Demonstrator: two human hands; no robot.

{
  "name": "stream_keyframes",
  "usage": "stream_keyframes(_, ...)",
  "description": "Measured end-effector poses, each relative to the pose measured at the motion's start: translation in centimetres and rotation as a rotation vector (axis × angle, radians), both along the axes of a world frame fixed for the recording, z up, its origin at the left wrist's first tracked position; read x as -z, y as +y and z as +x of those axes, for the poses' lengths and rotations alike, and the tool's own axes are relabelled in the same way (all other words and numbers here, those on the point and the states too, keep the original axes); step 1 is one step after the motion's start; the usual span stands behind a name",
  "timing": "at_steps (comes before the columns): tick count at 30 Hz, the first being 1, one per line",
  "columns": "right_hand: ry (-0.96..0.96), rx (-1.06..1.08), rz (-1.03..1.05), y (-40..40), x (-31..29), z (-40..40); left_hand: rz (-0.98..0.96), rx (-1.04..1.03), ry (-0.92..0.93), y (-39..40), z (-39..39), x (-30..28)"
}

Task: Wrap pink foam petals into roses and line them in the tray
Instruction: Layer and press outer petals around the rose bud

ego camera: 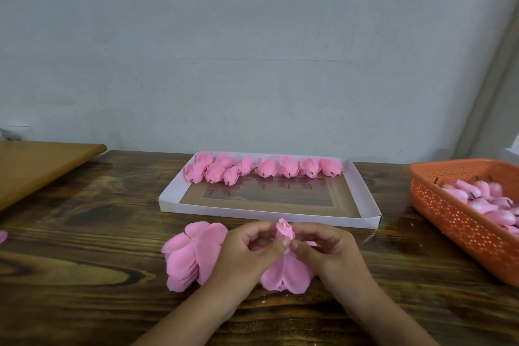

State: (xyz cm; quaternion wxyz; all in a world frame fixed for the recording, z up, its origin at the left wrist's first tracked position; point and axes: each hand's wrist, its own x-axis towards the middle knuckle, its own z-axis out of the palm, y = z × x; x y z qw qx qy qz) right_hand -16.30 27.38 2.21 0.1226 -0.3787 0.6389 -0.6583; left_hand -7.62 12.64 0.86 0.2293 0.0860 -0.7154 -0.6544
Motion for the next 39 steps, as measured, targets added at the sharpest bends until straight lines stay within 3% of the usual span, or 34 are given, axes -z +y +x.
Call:
stream_keyframes(3,-0.041,-0.036,-0.015,0.0,0.2,0.0,0.135,-0.028,-0.026,-0.1,0.0,-0.2)
stream_keyframes(5,0.041,0.019,0.013,0.0,0.6,-0.1,0.246,-0.097,-0.042,-0.4,-0.2,-0.4)
stream_keyframes(10,0.808,0.070,0.156,-0.1,1.2,0.3,0.397,-0.191,-0.025,-0.9,-0.4,-0.6)
stream_keyframes(14,0.994,0.091,0.261,-0.5,1.9,0.0,0.370,-0.151,-0.041,-0.6,-0.3,-0.6)
stream_keyframes(18,0.927,0.147,0.122,-0.5,1.6,0.0,0.347,-0.134,-0.058,-0.3,-0.2,-0.5)
stream_keyframes(23,0.484,0.131,0.064,-0.5,1.9,0.9,0.332,-0.131,-0.071,-0.1,-0.2,-0.4)
stream_keyframes(29,0.222,0.096,-0.021,-0.8,1.0,1.5,0.288,-0.047,-0.103,0.2,-0.2,-0.5)
stream_keyframes(39,0.101,0.178,-0.015,-0.7,1.0,1.5,0.163,0.013,-0.117,0.0,0.0,-0.3)
